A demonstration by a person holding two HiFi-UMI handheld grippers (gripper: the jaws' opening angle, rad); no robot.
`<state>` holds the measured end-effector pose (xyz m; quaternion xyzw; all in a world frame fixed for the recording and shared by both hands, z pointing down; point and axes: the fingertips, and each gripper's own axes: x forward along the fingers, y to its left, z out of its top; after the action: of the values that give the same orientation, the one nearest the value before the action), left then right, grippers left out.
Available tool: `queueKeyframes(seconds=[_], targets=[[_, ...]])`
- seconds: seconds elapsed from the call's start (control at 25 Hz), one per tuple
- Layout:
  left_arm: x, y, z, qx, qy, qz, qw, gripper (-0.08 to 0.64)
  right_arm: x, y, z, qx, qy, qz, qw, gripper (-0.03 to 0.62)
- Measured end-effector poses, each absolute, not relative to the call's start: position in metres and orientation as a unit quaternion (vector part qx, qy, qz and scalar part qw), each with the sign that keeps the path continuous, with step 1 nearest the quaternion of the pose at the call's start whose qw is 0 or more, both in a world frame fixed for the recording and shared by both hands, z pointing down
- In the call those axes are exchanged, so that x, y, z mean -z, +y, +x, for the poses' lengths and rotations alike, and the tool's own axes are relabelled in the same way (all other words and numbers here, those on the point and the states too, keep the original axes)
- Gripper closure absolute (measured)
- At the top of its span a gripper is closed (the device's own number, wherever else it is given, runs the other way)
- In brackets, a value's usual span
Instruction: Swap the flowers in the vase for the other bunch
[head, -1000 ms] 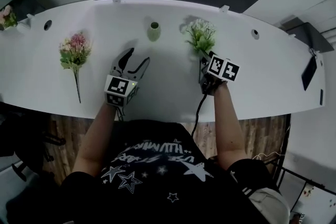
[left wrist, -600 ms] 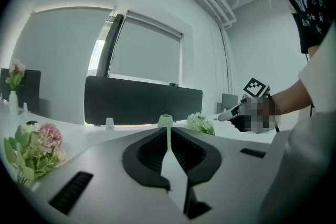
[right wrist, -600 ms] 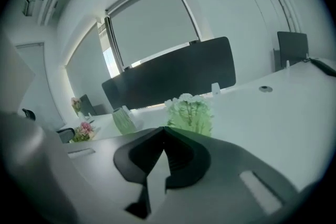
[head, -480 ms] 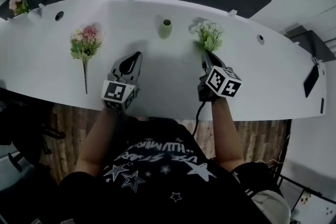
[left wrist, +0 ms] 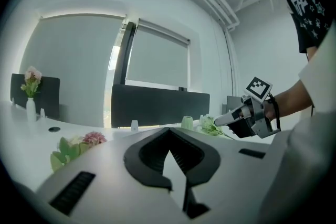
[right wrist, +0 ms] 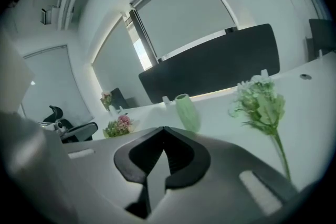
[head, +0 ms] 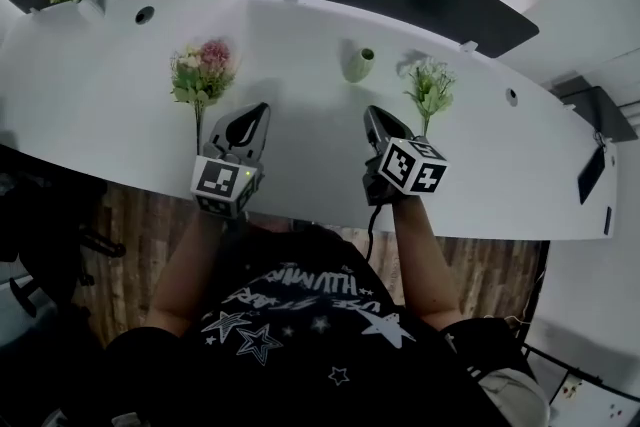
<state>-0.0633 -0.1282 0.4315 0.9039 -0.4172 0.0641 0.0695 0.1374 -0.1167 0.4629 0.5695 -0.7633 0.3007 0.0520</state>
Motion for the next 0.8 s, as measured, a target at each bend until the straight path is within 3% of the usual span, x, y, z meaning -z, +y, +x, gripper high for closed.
queueKeyframes(seconds=[0.52, 0.8], targets=[[-0.461, -0.165, -0.250, -0.067, -0.504, 0.855, 0.104, 0.552, -0.493, -0.141, -0.072, -0.334, -0.812, 0.465, 0.114, 0.589], [-0.481, -0.169, -0.296, -0.089, -0.495, 0.856, 0.121, 0.552, -0.515, -0.149, -0.156, -0.390, -0.806, 0.428, 0.123, 0.588]])
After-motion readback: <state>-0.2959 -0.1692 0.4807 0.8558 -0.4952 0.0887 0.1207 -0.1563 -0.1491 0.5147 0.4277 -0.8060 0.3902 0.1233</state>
